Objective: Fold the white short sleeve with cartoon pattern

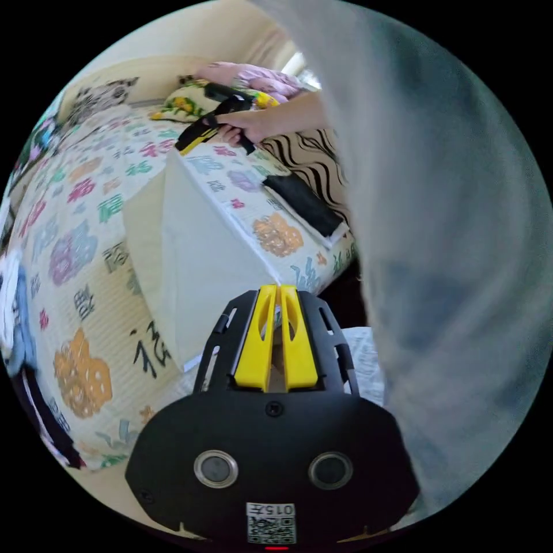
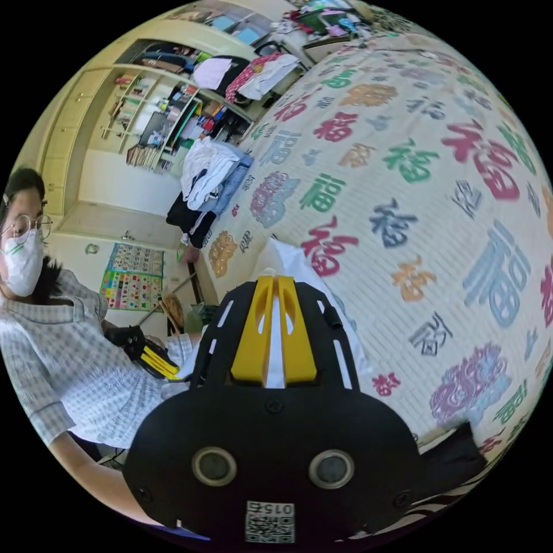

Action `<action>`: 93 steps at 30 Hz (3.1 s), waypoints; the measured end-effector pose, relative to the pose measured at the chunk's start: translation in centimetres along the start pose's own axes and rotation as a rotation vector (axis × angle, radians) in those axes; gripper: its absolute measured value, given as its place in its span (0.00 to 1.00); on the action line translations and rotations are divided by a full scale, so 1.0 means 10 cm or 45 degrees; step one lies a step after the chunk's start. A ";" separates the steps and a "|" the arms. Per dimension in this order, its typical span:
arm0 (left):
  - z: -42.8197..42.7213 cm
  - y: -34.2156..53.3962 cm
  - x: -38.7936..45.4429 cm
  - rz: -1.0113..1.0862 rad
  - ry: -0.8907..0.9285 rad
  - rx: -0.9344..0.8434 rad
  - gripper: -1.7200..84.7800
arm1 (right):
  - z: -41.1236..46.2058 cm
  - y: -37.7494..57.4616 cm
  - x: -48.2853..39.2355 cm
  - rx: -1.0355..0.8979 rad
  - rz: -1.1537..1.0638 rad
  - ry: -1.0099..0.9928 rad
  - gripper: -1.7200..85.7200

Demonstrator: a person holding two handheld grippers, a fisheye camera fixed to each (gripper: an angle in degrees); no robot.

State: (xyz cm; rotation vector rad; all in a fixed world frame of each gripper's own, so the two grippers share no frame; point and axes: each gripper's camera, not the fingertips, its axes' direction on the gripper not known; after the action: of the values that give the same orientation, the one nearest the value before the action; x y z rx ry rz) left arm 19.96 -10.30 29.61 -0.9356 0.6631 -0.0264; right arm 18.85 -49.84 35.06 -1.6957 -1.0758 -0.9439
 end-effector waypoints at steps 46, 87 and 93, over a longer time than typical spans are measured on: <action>1.35 -1.67 -1.58 -0.388 0.050 -0.658 0.02 | 1.26 2.67 0.49 -0.490 0.461 0.090 0.01; 0.58 -3.68 -4.07 -0.232 0.241 -0.109 0.03 | -0.50 1.86 1.63 0.202 0.491 0.024 0.07; 0.11 -3.08 -3.55 0.050 0.421 0.018 0.03 | -0.48 2.53 0.86 0.310 0.266 -0.053 0.07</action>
State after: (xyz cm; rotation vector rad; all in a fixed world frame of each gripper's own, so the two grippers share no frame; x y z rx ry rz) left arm -0.03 -17.63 71.49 -0.9129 0.9854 -0.1531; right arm 44.68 -57.89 37.38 -1.5950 -0.9756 -0.6212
